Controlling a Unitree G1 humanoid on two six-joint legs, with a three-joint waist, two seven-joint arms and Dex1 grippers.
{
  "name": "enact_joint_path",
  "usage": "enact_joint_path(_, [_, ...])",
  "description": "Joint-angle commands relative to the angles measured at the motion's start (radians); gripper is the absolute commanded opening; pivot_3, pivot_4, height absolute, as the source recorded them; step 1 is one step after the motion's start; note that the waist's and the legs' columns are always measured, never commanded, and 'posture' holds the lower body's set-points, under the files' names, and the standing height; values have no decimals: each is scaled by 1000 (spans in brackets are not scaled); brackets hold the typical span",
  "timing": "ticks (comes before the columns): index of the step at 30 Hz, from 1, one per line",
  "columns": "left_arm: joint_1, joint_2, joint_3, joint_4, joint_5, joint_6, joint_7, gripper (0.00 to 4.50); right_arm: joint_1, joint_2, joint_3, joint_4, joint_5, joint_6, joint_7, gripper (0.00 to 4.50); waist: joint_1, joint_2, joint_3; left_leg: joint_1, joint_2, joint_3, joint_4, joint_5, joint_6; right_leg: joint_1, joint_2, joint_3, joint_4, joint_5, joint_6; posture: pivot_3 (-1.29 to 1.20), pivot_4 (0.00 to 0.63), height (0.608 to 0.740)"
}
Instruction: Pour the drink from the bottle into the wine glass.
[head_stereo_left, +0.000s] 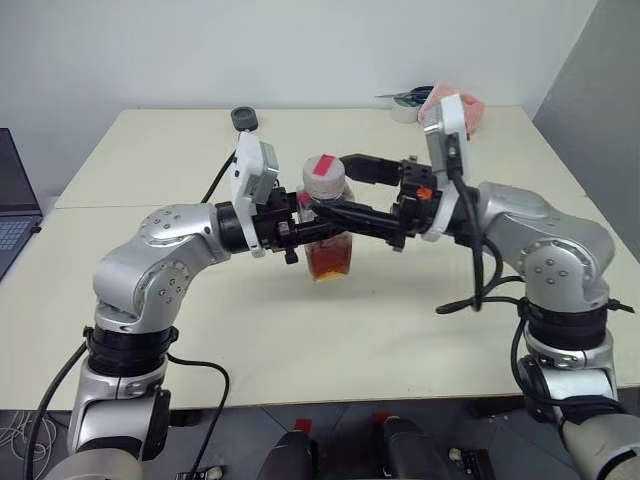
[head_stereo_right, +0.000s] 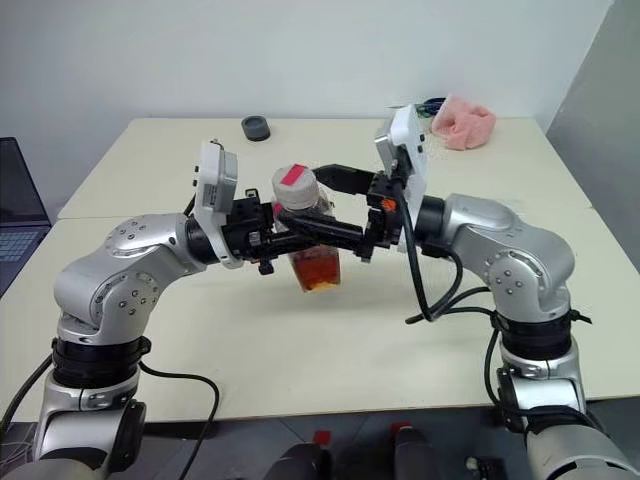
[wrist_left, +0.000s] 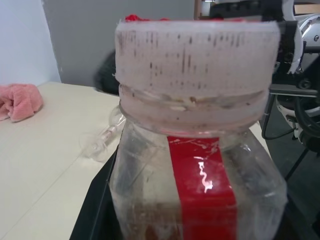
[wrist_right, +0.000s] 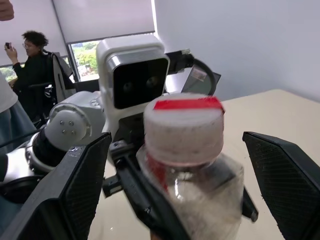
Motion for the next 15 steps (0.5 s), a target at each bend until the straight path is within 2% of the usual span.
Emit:
enact_joint_path(1, [-25,-9,1,-22,3,-26,-1,1794,-30,20,-7,4,-13,-50,-1,4478,0,0,0,0,0,0,0,0,0,0,0,0,0,0,0,0,150,740])
enact_joint_path(15, [-7,-7,7,-33,8,-29,3,1794,-30,0,-36,24,-6,-45,-2,4478,0,0,0,0,0,0,0,0,0,0,0,0,0,0,0,0,150,740])
